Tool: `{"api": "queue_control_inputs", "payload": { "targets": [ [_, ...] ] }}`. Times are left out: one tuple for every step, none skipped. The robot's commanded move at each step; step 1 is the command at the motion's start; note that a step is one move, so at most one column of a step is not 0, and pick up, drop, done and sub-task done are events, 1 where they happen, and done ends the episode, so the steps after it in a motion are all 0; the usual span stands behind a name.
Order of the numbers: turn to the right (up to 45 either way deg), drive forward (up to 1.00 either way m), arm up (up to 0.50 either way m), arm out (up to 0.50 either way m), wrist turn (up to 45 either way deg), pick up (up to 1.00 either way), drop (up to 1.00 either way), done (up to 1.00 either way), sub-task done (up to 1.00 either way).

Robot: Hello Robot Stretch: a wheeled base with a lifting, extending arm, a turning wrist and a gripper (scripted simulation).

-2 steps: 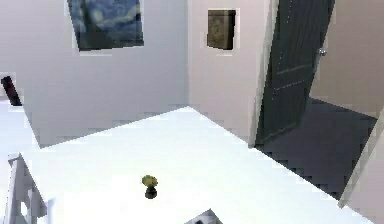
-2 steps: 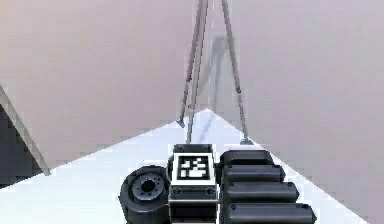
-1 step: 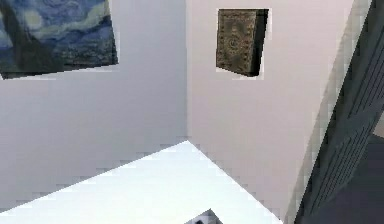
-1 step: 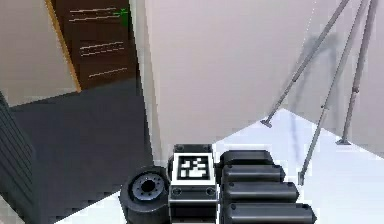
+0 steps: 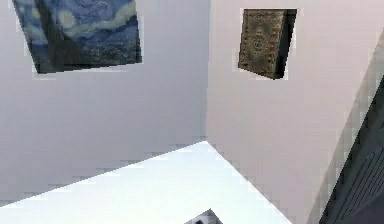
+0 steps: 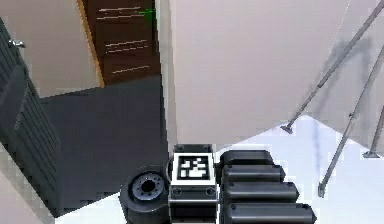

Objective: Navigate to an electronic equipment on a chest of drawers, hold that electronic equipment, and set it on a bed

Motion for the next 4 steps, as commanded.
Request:
{"api": "queue_control_inputs", "payload": {
  "targets": [
    [0.0,0.15,0.0,0.0,0.0,0.0,0.0,0.0,0.0],
    [39.0,0.0,0.0,0.0,0.0,0.0,0.0,0.0,0.0],
    [0.0,0.4,0.0,0.0,0.0,0.0,0.0,0.0,0.0],
    [-45.0,0.0,0.0,0.0,0.0,0.0,0.0,0.0,0.0]
  ]
}}
